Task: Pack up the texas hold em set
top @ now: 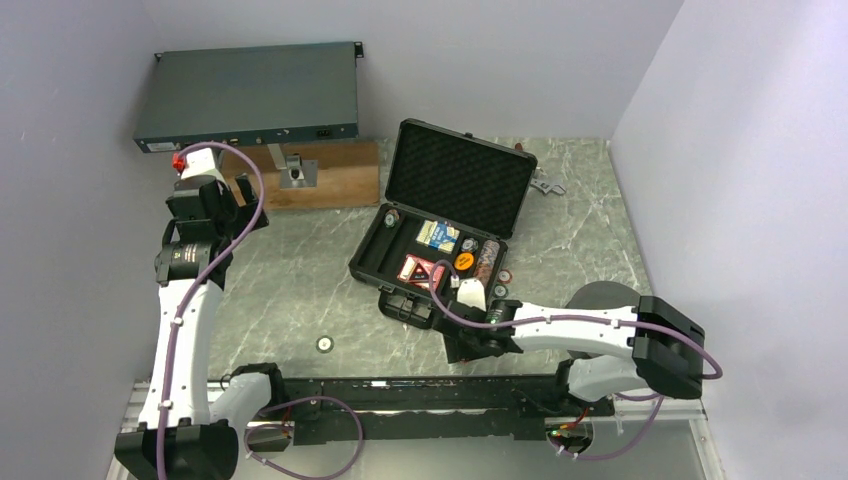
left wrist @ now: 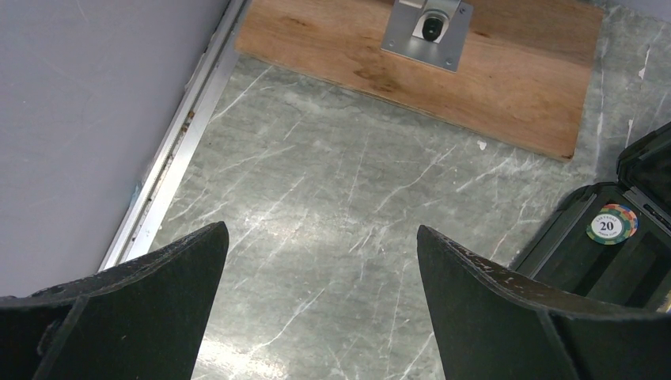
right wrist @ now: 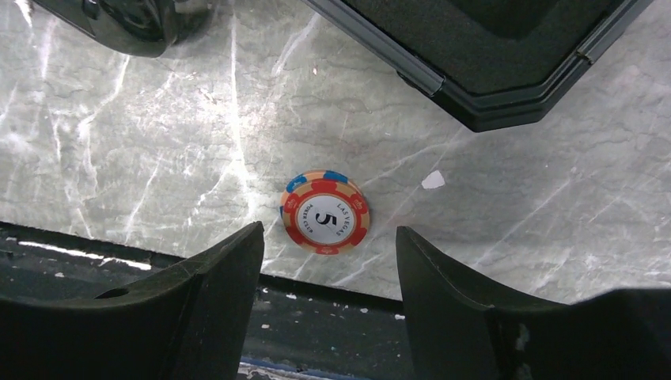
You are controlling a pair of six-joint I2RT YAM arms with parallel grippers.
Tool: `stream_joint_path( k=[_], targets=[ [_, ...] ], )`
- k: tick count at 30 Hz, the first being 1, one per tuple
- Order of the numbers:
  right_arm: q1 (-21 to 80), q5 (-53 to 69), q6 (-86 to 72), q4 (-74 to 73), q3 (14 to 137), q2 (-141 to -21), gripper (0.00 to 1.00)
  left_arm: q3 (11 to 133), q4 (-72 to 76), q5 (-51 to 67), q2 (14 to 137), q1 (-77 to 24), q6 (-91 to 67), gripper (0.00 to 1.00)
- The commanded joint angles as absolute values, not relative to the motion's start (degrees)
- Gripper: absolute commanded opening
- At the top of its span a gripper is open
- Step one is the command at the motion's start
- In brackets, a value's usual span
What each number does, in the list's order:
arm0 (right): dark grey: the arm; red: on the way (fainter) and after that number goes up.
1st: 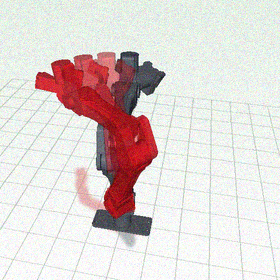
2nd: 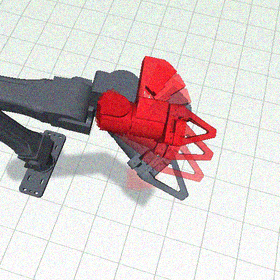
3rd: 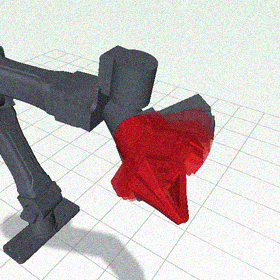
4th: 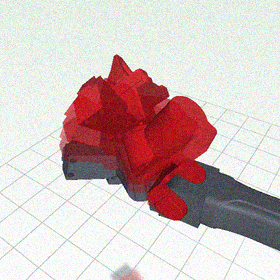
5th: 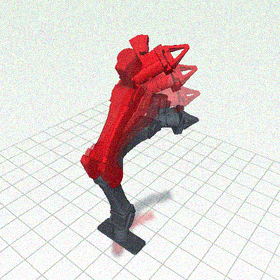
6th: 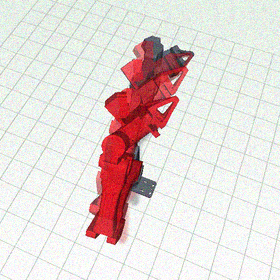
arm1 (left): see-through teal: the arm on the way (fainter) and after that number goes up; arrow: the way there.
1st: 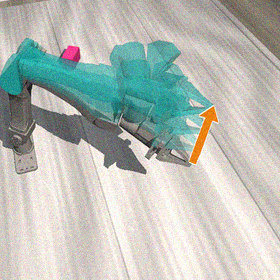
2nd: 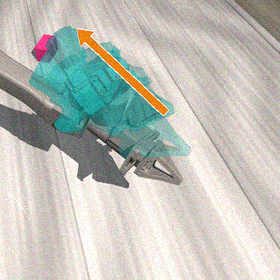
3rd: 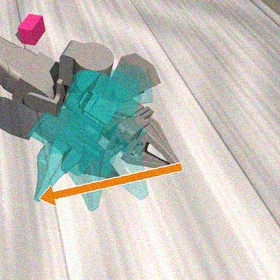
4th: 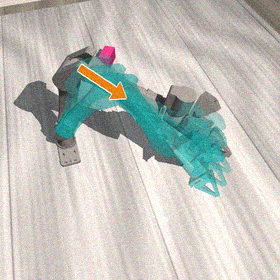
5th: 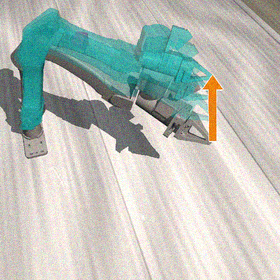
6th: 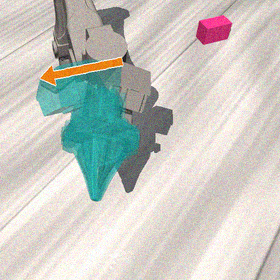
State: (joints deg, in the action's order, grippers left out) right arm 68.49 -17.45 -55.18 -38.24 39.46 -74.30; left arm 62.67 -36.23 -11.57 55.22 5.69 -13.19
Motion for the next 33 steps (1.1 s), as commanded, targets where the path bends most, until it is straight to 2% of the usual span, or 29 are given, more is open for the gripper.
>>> stream_joint_path(
  k=[1, 28, 32, 33],
  targets=[
    [68.9, -18.2, -57.4, -35.4, 38.8, -75.9, 0.64, 62.4, -33.7, -11.0, 54.0, 5.3, -12.6, 0.95],
    [71.7, -15.9, -59.5, -37.6, 43.7, -89.5, 0.46, 62.2, -33.4, -11.4, 52.2, 4.7, -12.3, 0.95],
    [71.7, -15.6, -59.2, -37.4, 43.9, -90.3, 0.33, 62.1, -33.3, -11.5, 52.0, 4.7, -12.3, 0.96],
    [71.7, -15.5, -59.0, -37.4, 44.1, -90.6, 0.27, 62.1, -33.3, -11.5, 51.9, 4.7, -12.3, 0.95]
  ],
)
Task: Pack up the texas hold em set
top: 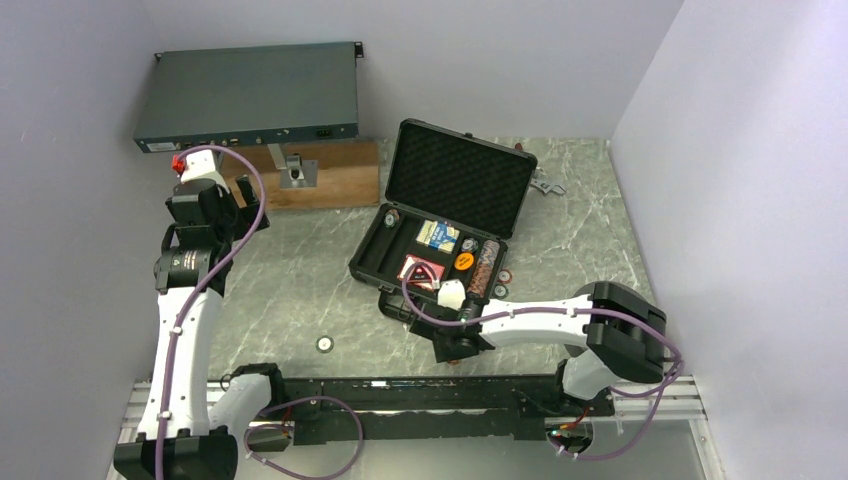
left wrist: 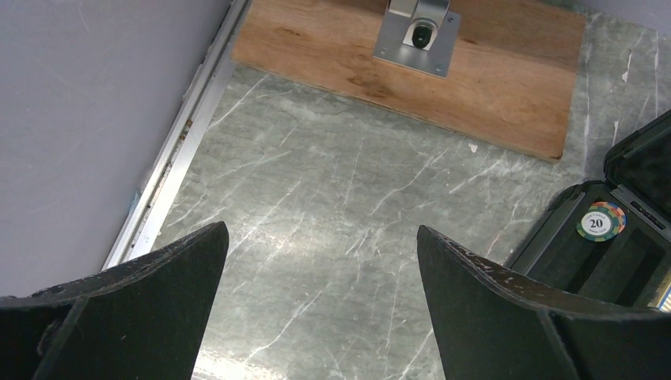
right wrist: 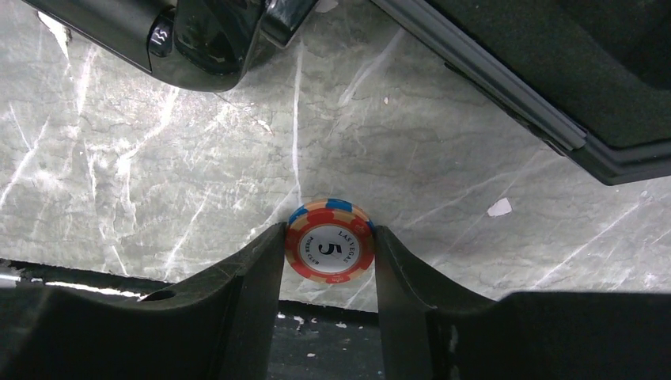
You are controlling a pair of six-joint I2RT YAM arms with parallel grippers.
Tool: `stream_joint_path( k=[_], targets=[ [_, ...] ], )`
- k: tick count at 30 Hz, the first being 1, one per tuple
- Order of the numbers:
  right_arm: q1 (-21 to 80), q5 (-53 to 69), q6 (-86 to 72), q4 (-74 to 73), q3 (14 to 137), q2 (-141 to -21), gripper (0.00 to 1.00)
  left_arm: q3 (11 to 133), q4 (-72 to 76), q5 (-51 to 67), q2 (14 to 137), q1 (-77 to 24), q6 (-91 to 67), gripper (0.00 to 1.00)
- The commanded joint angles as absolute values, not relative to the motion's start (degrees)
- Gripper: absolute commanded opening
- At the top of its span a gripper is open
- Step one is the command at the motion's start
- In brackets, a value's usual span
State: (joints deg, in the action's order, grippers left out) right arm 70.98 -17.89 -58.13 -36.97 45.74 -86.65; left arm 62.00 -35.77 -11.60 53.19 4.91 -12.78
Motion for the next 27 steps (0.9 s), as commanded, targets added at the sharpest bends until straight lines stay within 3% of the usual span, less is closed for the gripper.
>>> stream_joint_path(
  k=[1, 5, 27],
  targets=[
    [71.7, -15.4, -58.8, -37.3, 44.2, -90.7, 0.21, 62.1, -33.4, -11.5, 52.0, 4.7, -12.3, 0.95],
    [71.9, -15.8, -57.7, -37.9, 45.5, -89.6, 0.0, 62.1, -33.3, -11.4, 51.9, 4.7, -12.3, 0.95],
    [71.4, -25.5, -53.0, -49.8, 61.7, -83.4, 0.0, 62.1, -33.3, -11.4, 51.9, 4.7, -12.3, 0.95]
  ],
)
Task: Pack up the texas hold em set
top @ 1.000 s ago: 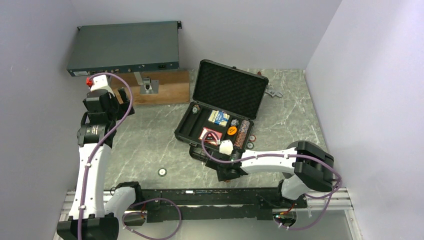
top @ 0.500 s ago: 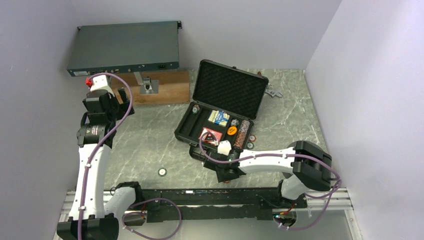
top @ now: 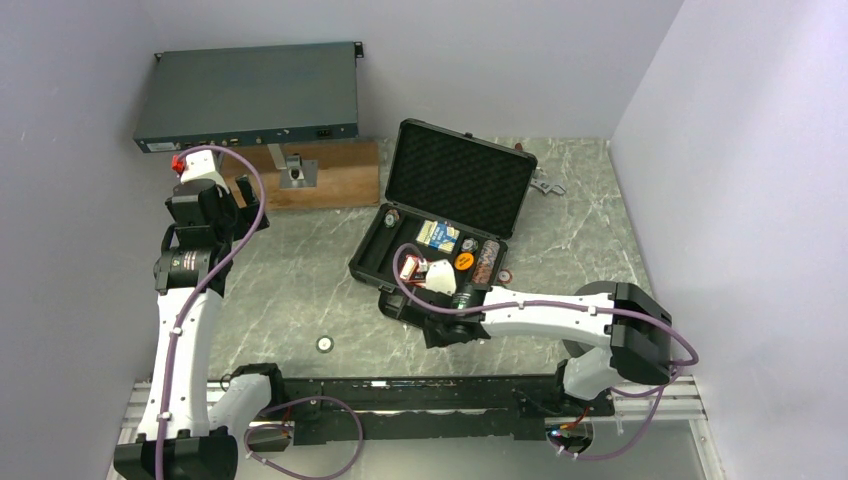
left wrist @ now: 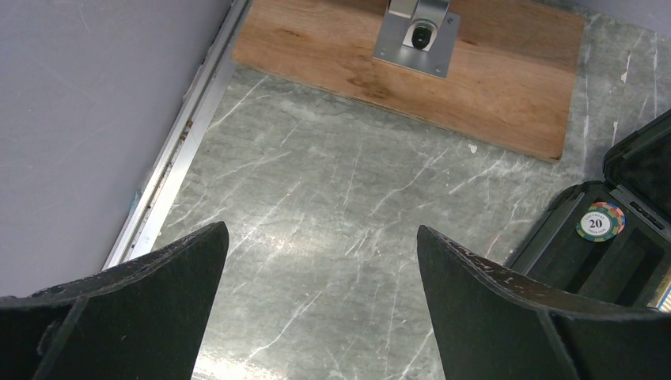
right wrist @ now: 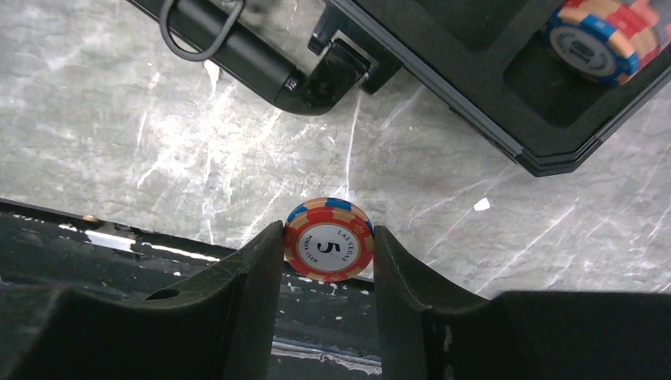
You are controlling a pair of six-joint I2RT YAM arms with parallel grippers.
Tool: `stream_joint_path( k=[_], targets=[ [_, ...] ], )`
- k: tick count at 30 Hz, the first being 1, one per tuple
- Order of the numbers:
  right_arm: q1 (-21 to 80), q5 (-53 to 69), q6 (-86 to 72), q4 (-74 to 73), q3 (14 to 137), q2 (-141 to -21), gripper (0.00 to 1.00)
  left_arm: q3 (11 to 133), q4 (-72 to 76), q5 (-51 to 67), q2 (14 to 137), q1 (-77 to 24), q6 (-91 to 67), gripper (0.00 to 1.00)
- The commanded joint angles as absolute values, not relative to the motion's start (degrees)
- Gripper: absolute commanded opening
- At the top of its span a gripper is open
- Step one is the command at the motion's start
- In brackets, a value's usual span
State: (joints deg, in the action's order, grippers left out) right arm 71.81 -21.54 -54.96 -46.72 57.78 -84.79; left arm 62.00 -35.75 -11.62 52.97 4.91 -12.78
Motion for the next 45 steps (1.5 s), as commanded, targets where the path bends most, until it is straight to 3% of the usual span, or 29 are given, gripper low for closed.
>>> stream_joint_path(
  k=[1, 27, 45],
  targets=[
    [71.0, -26.0, -52.4, -50.2, 62.6, -83.3, 0.0, 62.1, -33.3, -11.5, 51.9, 4.7, -12.3, 0.95],
    [48.2, -26.1, -34.2, -44.4, 68.1, -84.0, 0.0, 62.1, -33.3, -10.9, 51.9, 4.7, -12.2, 0.95],
    [44.4, -22.6, -30.0, -41.1, 70.5, -91.1, 0.0, 62.2, -33.3, -10.3, 51.7, 4.5, -12.2, 0.95]
  ],
)
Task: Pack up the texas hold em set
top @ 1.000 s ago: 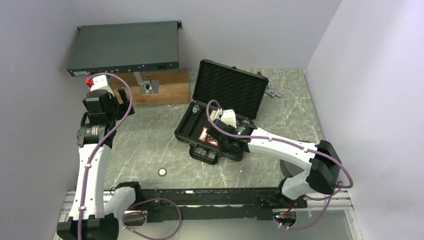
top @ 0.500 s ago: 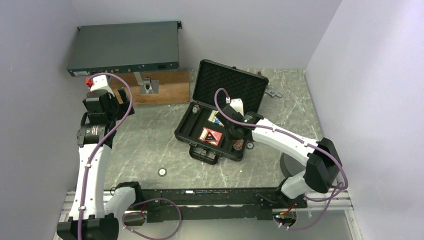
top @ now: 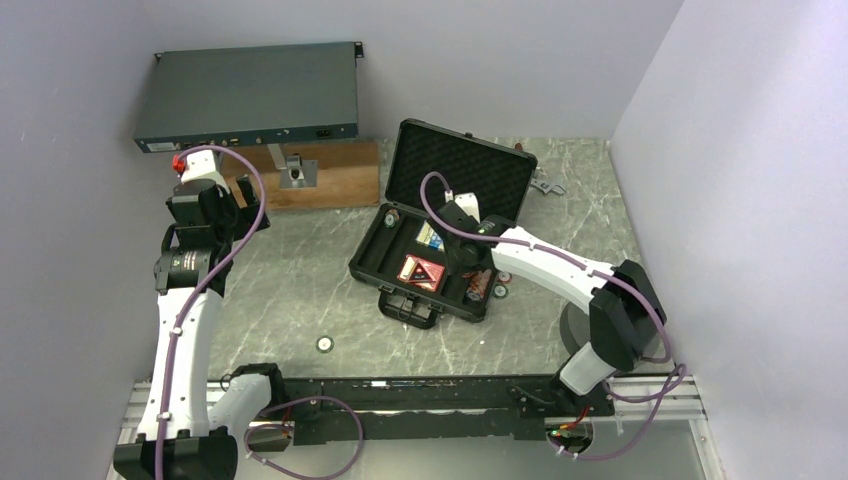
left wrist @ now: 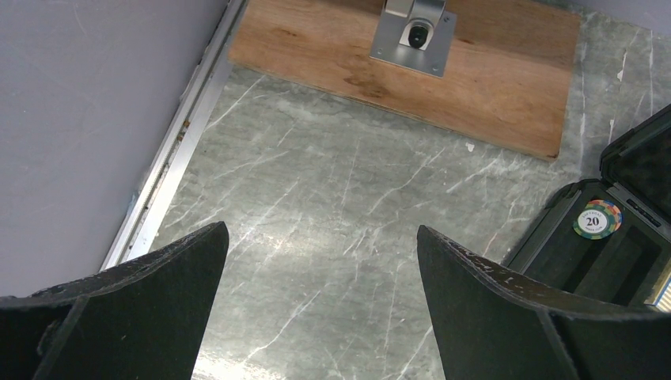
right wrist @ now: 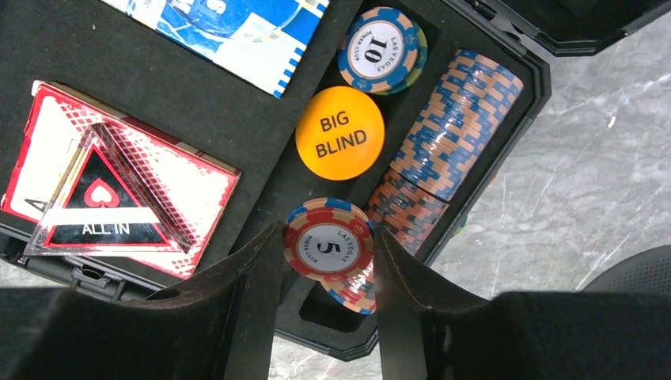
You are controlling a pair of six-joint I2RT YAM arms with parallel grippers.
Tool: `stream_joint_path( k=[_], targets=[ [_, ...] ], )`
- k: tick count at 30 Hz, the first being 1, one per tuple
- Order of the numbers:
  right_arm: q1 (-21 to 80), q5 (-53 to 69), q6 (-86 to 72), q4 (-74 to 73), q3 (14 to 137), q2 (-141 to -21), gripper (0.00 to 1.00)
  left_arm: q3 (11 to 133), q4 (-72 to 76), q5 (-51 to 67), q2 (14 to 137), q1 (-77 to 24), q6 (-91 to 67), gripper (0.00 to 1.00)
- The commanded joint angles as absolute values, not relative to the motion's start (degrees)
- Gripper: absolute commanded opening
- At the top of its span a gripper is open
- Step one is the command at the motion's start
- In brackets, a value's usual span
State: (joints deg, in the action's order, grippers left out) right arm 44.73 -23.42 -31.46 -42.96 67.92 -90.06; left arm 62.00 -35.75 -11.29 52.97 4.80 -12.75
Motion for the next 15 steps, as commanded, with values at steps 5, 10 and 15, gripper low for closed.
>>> stream_joint_path(
  k=[5, 10, 15],
  targets=[
    [44.4, -22.2, -29.8, -41.1, 71.0, -93.0, 0.0, 62.2, -33.3, -10.2, 51.5, 4.5, -12.2, 0.95],
    [44.3, -21.9, -29.5, -40.7, 70.9, -94.4, 0.0, 62.2, -33.3, -9.9, 51.4, 4.5, -12.4, 0.95],
    [44.3, -21.4, -29.4, -40.5, 71.3, -95.7, 0.0, 62.2, -33.2, -9.8, 51.2, 4.4, -12.3, 0.95]
  ],
)
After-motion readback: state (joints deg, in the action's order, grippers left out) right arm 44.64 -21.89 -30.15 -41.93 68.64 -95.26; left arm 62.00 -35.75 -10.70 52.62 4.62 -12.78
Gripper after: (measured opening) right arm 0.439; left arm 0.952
